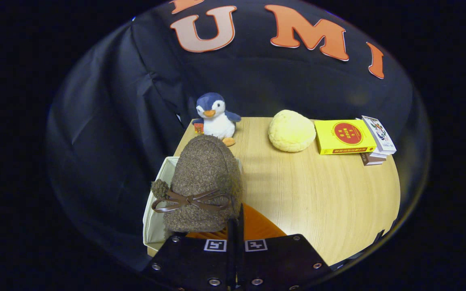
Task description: Open the storage box then place both shoes into the box .Put the left shoe in first, then the right shoe, with the right side of both shoes facing outward in a uniform manner.
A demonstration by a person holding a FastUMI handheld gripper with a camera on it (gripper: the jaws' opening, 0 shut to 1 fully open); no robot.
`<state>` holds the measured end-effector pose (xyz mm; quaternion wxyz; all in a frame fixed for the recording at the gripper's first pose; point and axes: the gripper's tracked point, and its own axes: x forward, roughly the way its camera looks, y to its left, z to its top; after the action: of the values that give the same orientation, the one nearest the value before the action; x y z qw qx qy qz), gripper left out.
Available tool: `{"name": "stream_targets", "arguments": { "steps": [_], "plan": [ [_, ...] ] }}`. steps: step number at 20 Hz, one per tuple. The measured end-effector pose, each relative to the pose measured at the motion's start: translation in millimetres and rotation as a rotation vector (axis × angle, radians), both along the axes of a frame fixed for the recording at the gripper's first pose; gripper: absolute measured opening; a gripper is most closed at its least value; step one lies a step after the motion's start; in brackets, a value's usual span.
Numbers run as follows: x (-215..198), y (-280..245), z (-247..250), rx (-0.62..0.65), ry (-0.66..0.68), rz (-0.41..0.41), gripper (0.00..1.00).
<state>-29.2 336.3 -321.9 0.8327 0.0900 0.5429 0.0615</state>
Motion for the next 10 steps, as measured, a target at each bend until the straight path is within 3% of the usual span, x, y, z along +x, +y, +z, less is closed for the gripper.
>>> {"name": "stream_targets", "arguments": {
  "steps": [5,10],
  "plan": [
    [-7,27,-32,-0.011,0.069,0.004,0.02],
    [-14,25,-64,-0.081,0.136,-0.044,0.03]
  ]
}}
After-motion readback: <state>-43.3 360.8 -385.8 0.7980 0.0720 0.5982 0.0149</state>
